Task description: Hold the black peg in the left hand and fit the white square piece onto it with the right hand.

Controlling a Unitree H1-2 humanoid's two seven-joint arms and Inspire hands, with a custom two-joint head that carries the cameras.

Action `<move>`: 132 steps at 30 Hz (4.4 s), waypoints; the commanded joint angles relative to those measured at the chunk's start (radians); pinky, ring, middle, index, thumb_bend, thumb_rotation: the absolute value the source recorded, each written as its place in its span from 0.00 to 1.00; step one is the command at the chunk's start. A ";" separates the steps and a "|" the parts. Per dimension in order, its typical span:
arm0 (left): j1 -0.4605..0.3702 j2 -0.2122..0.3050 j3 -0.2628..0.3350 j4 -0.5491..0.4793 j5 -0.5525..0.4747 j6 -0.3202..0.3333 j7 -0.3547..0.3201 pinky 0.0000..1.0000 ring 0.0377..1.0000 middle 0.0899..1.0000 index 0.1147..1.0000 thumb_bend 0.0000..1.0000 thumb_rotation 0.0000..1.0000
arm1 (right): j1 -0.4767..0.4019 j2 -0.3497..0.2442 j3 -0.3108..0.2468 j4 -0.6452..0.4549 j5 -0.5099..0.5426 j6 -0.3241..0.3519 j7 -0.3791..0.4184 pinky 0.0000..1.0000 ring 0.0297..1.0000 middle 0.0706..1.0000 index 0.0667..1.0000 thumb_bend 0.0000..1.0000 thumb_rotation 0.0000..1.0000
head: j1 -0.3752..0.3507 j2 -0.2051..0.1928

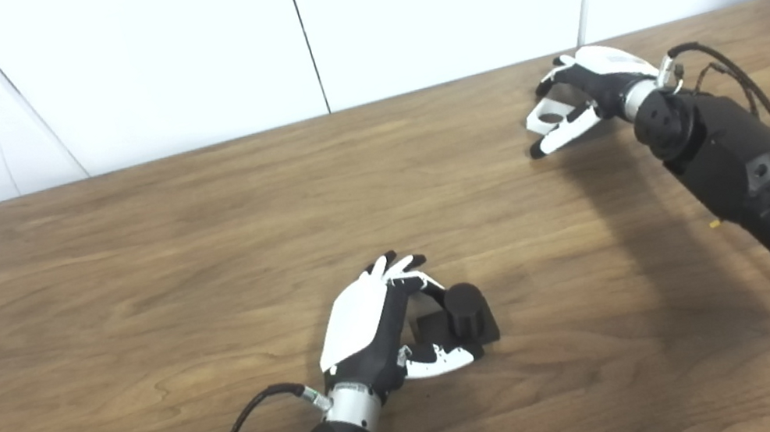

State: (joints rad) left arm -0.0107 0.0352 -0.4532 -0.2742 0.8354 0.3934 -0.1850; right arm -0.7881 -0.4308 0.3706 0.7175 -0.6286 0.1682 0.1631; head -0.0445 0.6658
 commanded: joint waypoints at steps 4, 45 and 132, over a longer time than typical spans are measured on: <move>0.012 0.018 0.008 0.044 0.031 0.029 0.000 1.00 1.00 0.90 0.42 0.51 0.08 | -0.075 -0.014 0.002 -0.007 -0.013 -0.024 -0.027 1.00 1.00 1.00 0.81 0.89 0.44 | 0.000 -0.001; 0.005 0.012 0.016 0.042 0.028 0.032 0.012 1.00 1.00 0.89 0.42 0.51 0.08 | -0.060 -0.050 0.031 -0.026 -0.069 -0.004 -0.011 1.00 1.00 1.00 0.74 0.86 0.42 | -0.020 0.002; 0.013 -0.017 0.028 0.053 0.019 0.029 0.048 1.00 1.00 0.90 0.42 0.51 0.08 | -0.288 0.107 0.158 0.303 -0.096 0.108 0.001 1.00 1.00 0.85 0.51 0.86 0.27 | -0.024 0.004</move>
State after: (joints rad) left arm -0.0051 0.0056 -0.4387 -0.2523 0.8323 0.3940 -0.1404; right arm -1.0241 -0.3269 0.5202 1.0218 -0.7154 0.2924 0.1598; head -0.0675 0.6688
